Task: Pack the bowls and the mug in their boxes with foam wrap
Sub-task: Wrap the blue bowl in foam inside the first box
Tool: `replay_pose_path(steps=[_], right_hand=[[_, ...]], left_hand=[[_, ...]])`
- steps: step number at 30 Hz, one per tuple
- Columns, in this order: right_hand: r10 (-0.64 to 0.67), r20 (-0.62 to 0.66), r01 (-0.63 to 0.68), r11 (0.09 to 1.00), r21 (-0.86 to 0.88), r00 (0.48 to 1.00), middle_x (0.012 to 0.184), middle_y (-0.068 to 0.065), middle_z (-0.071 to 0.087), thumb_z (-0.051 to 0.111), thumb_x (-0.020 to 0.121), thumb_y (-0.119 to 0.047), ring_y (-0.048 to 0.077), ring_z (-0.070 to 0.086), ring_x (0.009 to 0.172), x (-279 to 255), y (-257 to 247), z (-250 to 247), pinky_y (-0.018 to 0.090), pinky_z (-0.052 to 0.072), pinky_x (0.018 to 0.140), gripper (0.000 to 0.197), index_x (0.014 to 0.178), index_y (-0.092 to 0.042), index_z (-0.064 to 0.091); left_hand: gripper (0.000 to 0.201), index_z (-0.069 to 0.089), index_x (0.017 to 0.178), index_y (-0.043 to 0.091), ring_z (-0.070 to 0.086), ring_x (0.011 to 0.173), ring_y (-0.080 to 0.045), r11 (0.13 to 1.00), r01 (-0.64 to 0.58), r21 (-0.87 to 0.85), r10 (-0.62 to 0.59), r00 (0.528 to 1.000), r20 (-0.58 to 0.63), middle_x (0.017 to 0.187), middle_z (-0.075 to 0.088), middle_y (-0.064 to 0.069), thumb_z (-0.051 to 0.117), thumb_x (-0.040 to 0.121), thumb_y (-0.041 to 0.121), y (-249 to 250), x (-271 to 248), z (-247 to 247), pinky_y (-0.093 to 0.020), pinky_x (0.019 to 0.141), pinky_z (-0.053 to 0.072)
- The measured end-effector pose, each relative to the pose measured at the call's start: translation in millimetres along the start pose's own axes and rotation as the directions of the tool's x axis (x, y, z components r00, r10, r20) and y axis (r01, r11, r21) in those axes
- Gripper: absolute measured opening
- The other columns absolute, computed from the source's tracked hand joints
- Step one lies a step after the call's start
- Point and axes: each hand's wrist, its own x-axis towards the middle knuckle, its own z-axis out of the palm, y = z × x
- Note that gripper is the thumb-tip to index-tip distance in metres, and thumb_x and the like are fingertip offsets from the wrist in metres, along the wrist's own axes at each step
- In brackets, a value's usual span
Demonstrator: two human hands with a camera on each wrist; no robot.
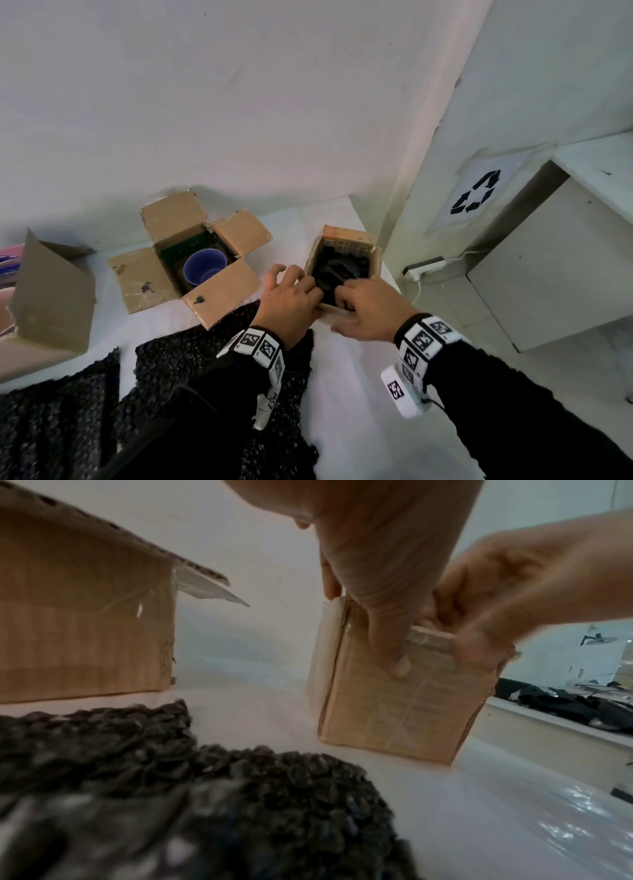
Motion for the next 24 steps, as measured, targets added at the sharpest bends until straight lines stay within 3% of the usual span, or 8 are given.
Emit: replay_pose_path(steps=[5, 10, 13, 16, 18, 20, 22, 24], right_hand=[[-0.003, -0.090, -0.021, 0.965, -0.261, 0.996, 0.061, -0.005, 0.059, 0.069, 0.063, -0.009, 0.020, 0.060, 0.058, -16, -4, 22, 0.038, 0.041, 0.081, 0.027, 0.080, -0.021, 0.053], [-0.044, -0.109, 0.007, 0.948, -0.318, 0.993, 0.053, 0.001, 0.059, 0.034, 0.075, -0.003, 0.025, 0.060, 0.051, -18, -9, 23, 0.051, 0.023, 0.116, 0.029, 0.094, -0.011, 0.055], [-0.009, 0.009, 0.011, 0.966, -0.257, 1.000, 0.067, 0.002, 0.064, 0.037, 0.080, -0.009, 0.027, 0.064, 0.065, -15, -8, 13, 0.041, 0.028, 0.113, 0.023, 0.096, -0.014, 0.054], [0.149, -0.055, -0.133, 0.967, 0.219, 0.987, 0.079, -0.006, 0.067, 0.061, 0.085, -0.036, 0.014, 0.065, 0.078, -12, 0, -6, 0.025, 0.046, 0.086, 0.016, 0.094, -0.022, 0.061], [0.360, -0.251, -0.168, 0.811, 0.561, 0.898, 0.080, -0.011, 0.066, 0.067, 0.087, -0.035, 0.004, 0.063, 0.075, -6, 7, -18, 0.015, 0.049, 0.068, 0.014, 0.091, -0.022, 0.065], [0.584, -0.339, -0.228, 0.688, 0.689, 0.737, 0.087, -0.010, 0.065, 0.066, 0.089, -0.028, 0.005, 0.061, 0.079, 6, 16, -29, 0.013, 0.045, 0.067, 0.013, 0.097, -0.019, 0.063], [0.742, -0.224, -0.373, 0.544, 0.752, 0.632, 0.102, -0.002, 0.065, 0.064, 0.089, -0.029, 0.017, 0.062, 0.093, 24, 31, -33, 0.022, 0.044, 0.075, 0.027, 0.112, -0.015, 0.058], [0.789, -0.008, -0.528, 0.419, 0.739, 0.614, 0.120, 0.006, 0.062, 0.061, 0.090, -0.036, 0.026, 0.058, 0.111, 41, 43, -32, 0.029, 0.042, 0.089, 0.044, 0.125, -0.009, 0.054]], left_hand=[[0.018, 0.062, 0.087, 0.024, 0.054, 0.097, -0.025, 0.985, -0.165, 0.049, 0.165, 0.986, 0.006, 0.087, 0.058, 0.004, 0.061, 0.072, 0.013, -7, -5, 5, -0.043, 0.103, 0.027], [0.025, 0.063, 0.082, 0.026, 0.055, 0.099, -0.024, 0.983, -0.169, 0.072, 0.164, 0.984, 0.072, 0.078, 0.060, 0.009, 0.061, 0.064, 0.008, -6, -4, 3, -0.048, 0.102, 0.027], [0.020, 0.062, 0.076, 0.027, 0.055, 0.092, -0.020, 0.987, -0.156, 0.042, 0.153, 0.986, 0.069, 0.072, 0.060, 0.011, 0.064, 0.064, 0.011, -3, -3, 0, -0.046, 0.098, 0.028], [0.008, 0.064, 0.075, 0.029, 0.057, 0.090, -0.018, 0.995, -0.082, -0.056, 0.082, 0.997, -0.012, 0.073, 0.061, 0.014, 0.071, 0.071, 0.026, -3, 0, -4, -0.048, 0.101, 0.025], [0.017, 0.067, 0.084, 0.028, 0.057, 0.097, -0.021, 0.991, -0.002, -0.132, -0.003, 0.999, -0.034, 0.090, 0.065, 0.011, 0.072, 0.069, 0.035, -3, 2, -6, -0.049, 0.099, 0.026], [0.039, 0.065, 0.102, 0.028, 0.053, 0.108, -0.024, 0.969, 0.116, -0.219, -0.110, 0.993, 0.041, 0.116, 0.060, 0.005, 0.074, 0.066, 0.042, -7, 1, -9, -0.048, 0.098, 0.030], [0.053, 0.058, 0.116, 0.027, 0.052, 0.112, -0.024, 0.912, 0.224, -0.344, -0.180, 0.971, 0.156, 0.132, 0.050, 0.000, 0.074, 0.069, 0.046, -12, -1, -5, -0.044, 0.099, 0.036], [0.054, 0.054, 0.121, 0.026, 0.053, 0.114, -0.023, 0.851, 0.272, -0.450, -0.190, 0.957, 0.218, 0.140, 0.044, 0.000, 0.072, 0.074, 0.045, -14, -5, 1, -0.042, 0.101, 0.039]])
